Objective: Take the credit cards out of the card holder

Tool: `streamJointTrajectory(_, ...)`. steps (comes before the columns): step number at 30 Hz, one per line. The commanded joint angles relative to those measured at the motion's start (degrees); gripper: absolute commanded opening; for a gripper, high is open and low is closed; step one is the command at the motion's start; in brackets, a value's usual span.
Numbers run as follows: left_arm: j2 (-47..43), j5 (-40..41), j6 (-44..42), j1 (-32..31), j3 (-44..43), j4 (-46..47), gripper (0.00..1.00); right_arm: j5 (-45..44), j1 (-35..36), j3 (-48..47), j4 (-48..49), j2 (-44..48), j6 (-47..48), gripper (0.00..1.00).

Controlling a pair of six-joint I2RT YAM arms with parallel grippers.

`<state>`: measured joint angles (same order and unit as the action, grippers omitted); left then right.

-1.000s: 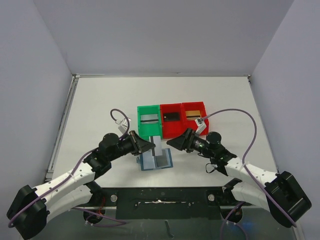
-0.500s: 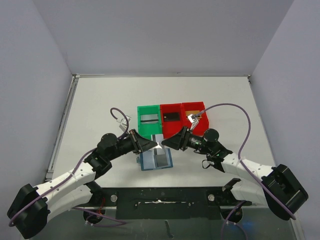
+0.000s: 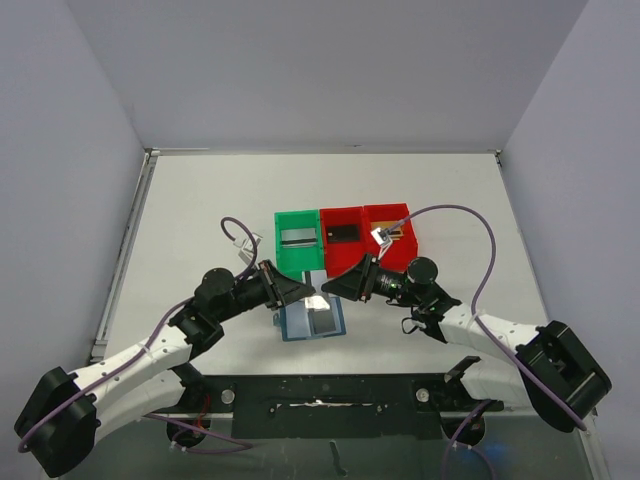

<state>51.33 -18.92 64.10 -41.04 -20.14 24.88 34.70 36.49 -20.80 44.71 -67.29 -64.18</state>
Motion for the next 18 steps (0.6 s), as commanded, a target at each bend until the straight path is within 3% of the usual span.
streamJointTrajectory(1, -0.13, -0.75, 0.45, 0.34, -0.29, 6.22, 0.0, 3.29, 0.51, -1.7, 7.01, -1.05, -1.0, 0.38)
streamJointTrajectory(11, -0.21, -1.69, 1.03, 0.34, 0.25, 7.13, 0.0, 5.59, 0.51, -1.19, 14.01, -4.12, -3.87, 0.26)
streamJointTrajectory(18, -1.66, -0.28, 1.11, 0.39, 0.18, 5.3, 0.0, 6.21, 0.35, -0.91, 14.47, -3.77, -3.18, 0.03)
